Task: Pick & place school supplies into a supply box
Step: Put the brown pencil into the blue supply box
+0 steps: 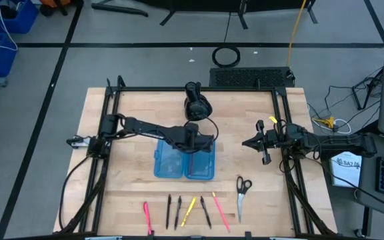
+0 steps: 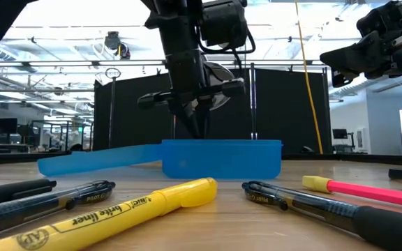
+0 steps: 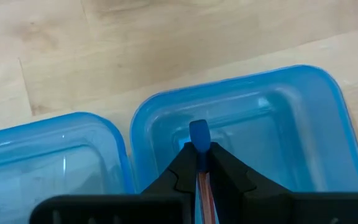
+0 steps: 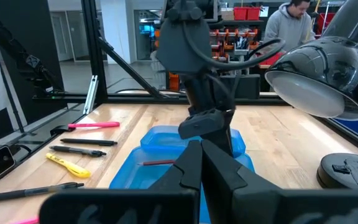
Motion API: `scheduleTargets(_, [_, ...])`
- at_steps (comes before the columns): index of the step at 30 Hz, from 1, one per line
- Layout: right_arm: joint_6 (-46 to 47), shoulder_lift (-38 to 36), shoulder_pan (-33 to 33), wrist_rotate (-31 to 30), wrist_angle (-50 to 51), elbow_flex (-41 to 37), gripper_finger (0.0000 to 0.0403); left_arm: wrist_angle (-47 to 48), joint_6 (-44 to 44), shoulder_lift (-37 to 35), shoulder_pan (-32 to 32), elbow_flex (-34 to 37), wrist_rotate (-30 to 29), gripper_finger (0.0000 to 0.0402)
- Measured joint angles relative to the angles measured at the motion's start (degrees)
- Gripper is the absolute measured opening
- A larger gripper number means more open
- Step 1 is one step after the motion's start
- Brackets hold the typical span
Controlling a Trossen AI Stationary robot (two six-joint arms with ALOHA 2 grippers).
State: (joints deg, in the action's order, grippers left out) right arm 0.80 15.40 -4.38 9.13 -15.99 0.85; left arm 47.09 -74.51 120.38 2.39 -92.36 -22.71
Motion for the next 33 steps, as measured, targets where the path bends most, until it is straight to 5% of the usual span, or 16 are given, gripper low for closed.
scheduleTargets(28, [0.02, 0.02, 0.00, 0.00, -0.02, 0.00, 0.0000, 2.32, -0.63, 4.76, 1.51, 0.00, -2.64, 0.0031])
scheduleTargets(33, [0.02, 0.02, -0.01, 0.00, -0.02, 0.00, 0.0000, 2.34, -0.24, 4.78, 1.60, 0.00, -2.59, 0.0055])
